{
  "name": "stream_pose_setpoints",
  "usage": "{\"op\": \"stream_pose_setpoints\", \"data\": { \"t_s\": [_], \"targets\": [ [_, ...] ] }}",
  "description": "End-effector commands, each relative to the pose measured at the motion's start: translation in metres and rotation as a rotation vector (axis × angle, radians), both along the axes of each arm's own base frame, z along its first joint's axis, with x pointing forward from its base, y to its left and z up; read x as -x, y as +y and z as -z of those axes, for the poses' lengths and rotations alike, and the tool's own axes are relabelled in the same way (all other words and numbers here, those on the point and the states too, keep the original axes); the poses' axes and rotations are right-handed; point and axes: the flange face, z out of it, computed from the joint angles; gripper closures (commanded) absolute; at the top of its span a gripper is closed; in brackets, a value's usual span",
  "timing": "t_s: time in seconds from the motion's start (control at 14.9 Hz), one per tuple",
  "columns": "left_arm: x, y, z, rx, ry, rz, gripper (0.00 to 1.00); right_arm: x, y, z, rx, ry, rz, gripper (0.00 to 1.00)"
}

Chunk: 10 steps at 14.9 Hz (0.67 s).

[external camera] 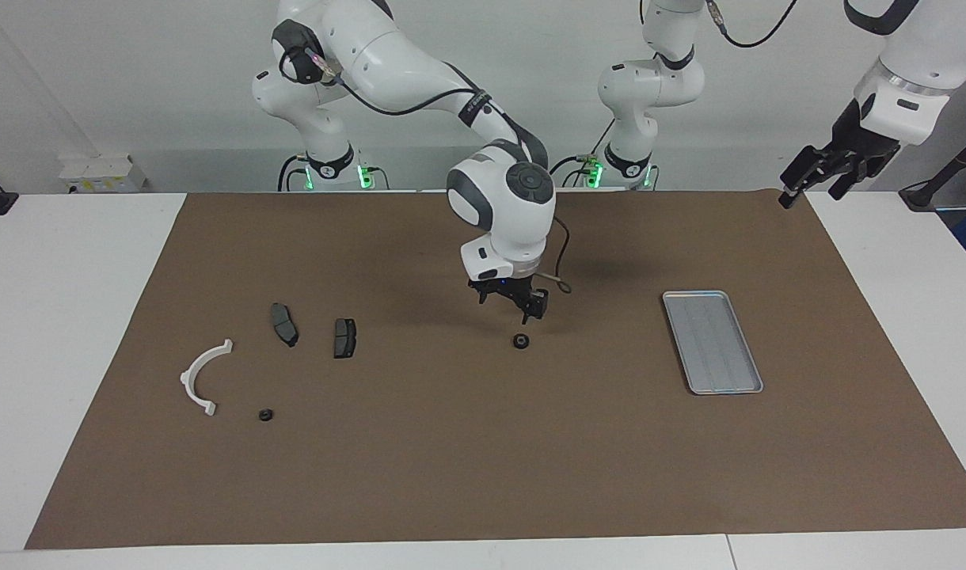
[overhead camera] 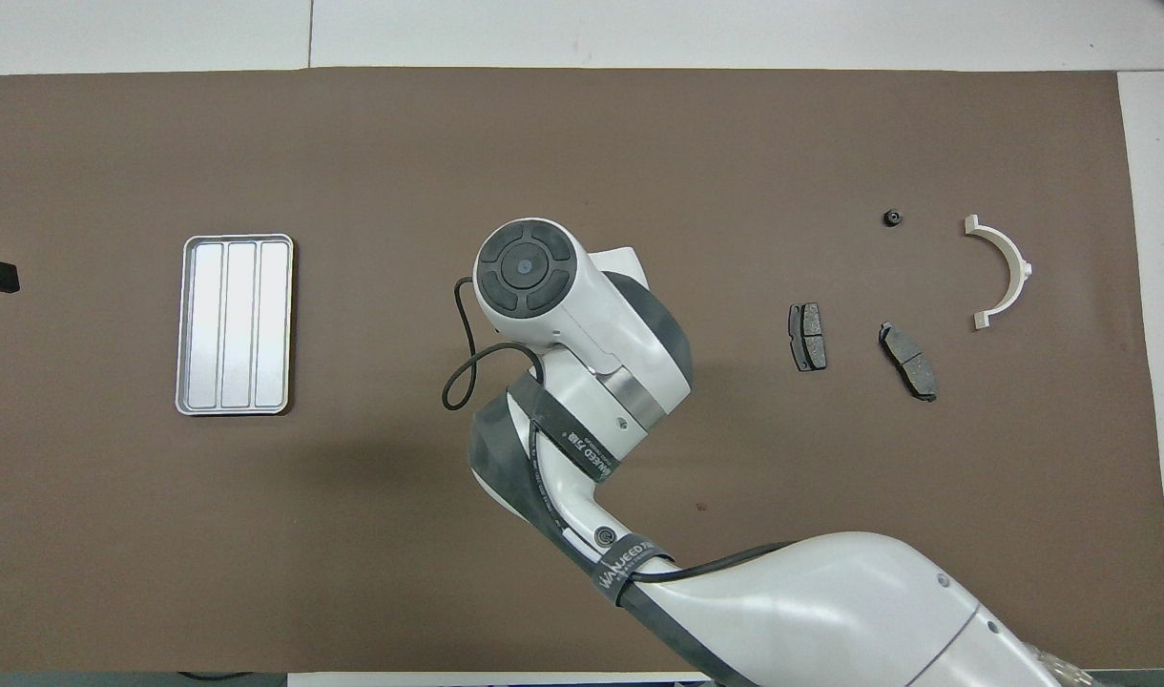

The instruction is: Place bearing gear from tray to pile

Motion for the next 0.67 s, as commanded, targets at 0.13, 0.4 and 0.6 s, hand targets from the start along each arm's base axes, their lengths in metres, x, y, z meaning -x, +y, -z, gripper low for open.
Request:
{"op": "stream_pose_setpoints", "data": {
  "t_s": [0.13, 0.4, 0.6],
  "targets": [
    [0.006, -0.010, 0.008, -0.026, 0.010, 0.049, 0.00, -0.025, 0.008, 0.024, -0.031, -0.045, 0.037, 0.00],
    [0.019, -0.010, 0.010, -0.037, 0.028, 0.105, 0.00, -0.021, 0.022, 0.048, -0.045, -0.059, 0.014, 0.00],
    [0.019, -0.026, 0.010, -0.037, 0.034, 0.135, 0.00, -0.021, 0.021, 0.051, -0.039, -0.058, 0.010, 0.00]
  ]
}}
